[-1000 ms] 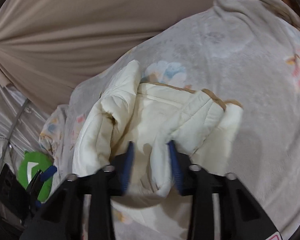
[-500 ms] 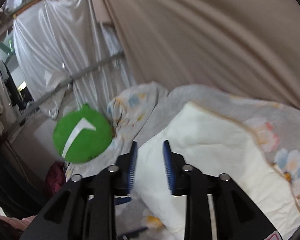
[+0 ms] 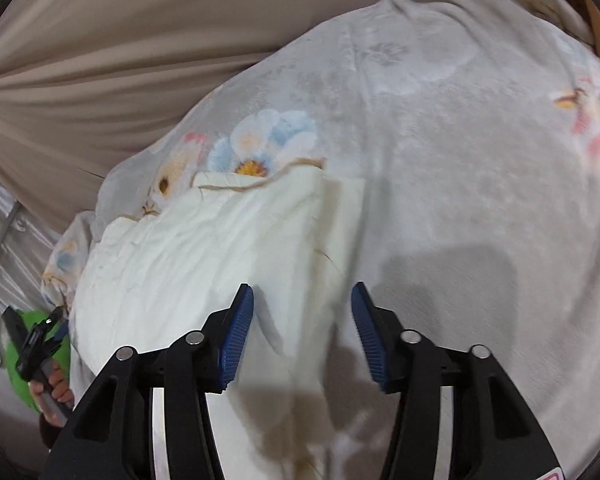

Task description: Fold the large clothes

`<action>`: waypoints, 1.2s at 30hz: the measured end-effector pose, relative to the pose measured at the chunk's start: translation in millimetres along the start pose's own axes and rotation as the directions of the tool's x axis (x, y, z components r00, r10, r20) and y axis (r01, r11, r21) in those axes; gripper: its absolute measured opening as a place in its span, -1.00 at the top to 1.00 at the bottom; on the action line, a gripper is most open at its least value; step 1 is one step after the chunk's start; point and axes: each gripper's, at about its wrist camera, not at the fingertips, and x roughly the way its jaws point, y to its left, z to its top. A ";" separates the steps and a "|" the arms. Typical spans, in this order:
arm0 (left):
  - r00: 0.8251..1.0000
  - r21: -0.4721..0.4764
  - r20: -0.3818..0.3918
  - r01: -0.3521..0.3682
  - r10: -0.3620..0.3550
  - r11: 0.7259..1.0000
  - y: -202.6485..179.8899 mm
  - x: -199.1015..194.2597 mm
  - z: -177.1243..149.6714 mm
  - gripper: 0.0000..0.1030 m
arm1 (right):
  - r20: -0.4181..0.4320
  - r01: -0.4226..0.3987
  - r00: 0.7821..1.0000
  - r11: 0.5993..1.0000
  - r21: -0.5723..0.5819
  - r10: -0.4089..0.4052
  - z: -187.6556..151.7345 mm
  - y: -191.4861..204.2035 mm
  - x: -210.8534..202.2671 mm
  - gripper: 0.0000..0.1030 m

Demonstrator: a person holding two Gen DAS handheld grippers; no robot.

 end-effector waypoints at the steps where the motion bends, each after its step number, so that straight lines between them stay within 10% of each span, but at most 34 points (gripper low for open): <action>1: 1.000 0.017 -0.023 0.018 -0.018 1.000 -1.5 11.2 5.5 -0.63 | -0.008 -0.022 1.000 1.000 -0.011 0.022 6.6 10.8 6.7 0.54; 4: 0.998 0.055 -0.054 -0.010 0.013 0.998 -9.6 26.7 7.8 0.53 | 0.026 0.028 0.999 0.990 -0.141 -0.024 17.2 64.5 17.3 0.79; 7: 1.000 0.025 -0.012 0.000 0.000 1.000 -5.0 11.1 6.6 0.80 | 0.142 0.009 0.989 0.963 -0.270 0.030 25.9 117.4 -1.4 0.83; 10: 0.998 -0.002 0.048 -0.037 0.037 0.999 2.1 -23.7 -5.9 0.81 | 0.244 0.021 0.968 0.949 -0.316 0.060 31.1 144.6 -18.4 0.83; 13: 0.994 0.001 -0.026 -0.110 0.110 0.994 13.9 -8.4 -19.2 0.74 | 0.213 0.196 0.968 0.935 -0.297 -0.135 31.8 129.6 23.3 0.79; 16: 0.992 0.011 -0.033 -0.120 0.120 0.993 20.6 7.8 -28.3 0.39 | 0.038 0.295 0.955 0.923 -0.249 -0.295 24.0 86.6 79.2 0.69; 23: 0.989 -0.150 0.077 -0.111 0.123 0.983 48.2 -63.3 -41.4 -0.81 | 0.267 0.227 0.950 0.944 -0.240 -0.161 12.2 122.4 -9.6 0.55; 28: 0.993 -0.275 -0.111 -0.074 0.044 0.959 68.8 -34.3 -80.0 -0.81 | 0.070 0.020 0.998 0.908 -0.418 0.010 -6.5 200.9 48.3 0.78; 33: 0.998 -0.307 -0.058 0.016 -0.035 0.952 53.2 -18.7 -80.4 -0.82 | -0.114 -0.006 0.992 0.885 -0.465 -0.053 -38.0 230.6 147.8 0.90; 36: 0.996 -0.288 -0.053 0.047 -0.065 0.956 31.5 -13.0 -60.9 -0.02 | -0.118 -0.005 0.991 0.894 -0.448 -0.054 -49.0 224.1 166.0 0.97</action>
